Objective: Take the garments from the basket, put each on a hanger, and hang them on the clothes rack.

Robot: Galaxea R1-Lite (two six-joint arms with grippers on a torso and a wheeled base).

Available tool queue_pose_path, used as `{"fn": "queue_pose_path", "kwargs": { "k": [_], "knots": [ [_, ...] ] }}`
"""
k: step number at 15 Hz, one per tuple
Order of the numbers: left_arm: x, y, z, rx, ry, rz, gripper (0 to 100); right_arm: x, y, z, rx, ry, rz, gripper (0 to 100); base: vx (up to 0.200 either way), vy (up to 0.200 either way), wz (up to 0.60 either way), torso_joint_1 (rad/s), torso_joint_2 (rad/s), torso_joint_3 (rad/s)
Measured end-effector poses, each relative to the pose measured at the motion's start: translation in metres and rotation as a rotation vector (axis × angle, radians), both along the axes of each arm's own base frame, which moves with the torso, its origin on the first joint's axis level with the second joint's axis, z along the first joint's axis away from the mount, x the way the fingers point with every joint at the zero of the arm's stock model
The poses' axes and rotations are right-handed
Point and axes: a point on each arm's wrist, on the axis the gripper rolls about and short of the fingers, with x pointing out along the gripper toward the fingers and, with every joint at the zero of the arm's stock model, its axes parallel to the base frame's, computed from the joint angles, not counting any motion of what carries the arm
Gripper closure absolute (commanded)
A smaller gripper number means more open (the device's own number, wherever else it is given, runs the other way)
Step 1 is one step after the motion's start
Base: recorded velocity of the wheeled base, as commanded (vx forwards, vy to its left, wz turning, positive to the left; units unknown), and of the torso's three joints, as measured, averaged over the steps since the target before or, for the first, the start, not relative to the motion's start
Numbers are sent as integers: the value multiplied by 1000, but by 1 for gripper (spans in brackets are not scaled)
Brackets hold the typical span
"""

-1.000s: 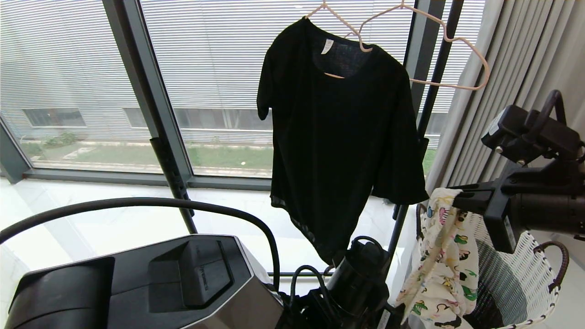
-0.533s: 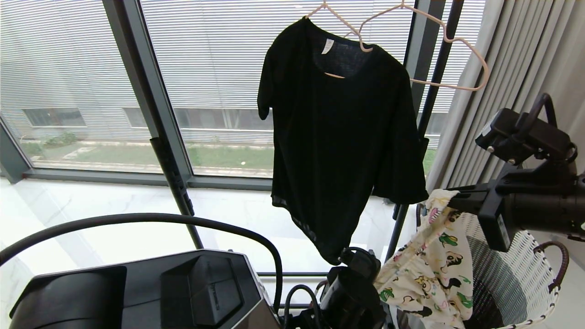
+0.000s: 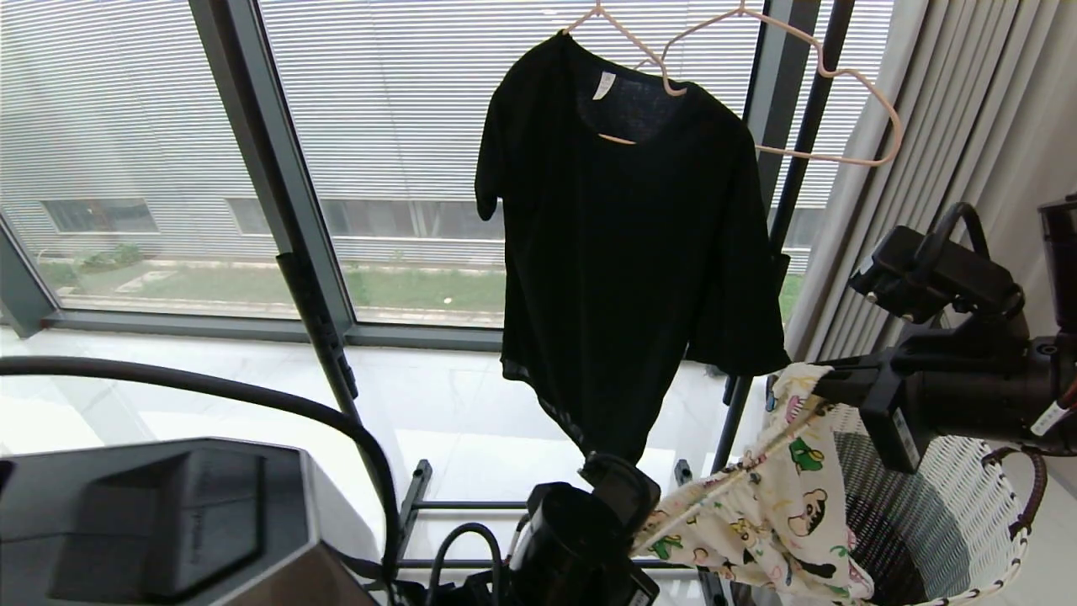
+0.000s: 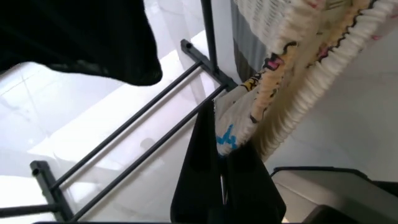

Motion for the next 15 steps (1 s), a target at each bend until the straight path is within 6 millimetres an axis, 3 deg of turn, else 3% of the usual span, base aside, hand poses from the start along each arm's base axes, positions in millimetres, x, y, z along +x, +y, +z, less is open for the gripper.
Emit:
{"fn": "queue_pose_path", "kwargs": {
  "k": [5, 9, 12, 15],
  "knots": [
    [4, 70, 65, 64, 53, 153, 100, 20, 25, -4, 60, -73, 39, 100, 0, 0, 0, 0, 0, 0],
    [-13, 122, 114, 67, 62, 251, 100, 28, 45, -12, 66, -79, 81, 100, 0, 0, 0, 0, 0, 0],
    [-25, 141, 146, 21, 12, 276, 100, 29, 46, -15, 56, -70, 74, 100, 0, 0, 0, 0, 0, 0],
    [-34, 147, 168, 30, -59, 235, 100, 26, 29, -13, 41, -56, 30, 100, 0, 0, 0, 0, 0, 0]
  ]
}}
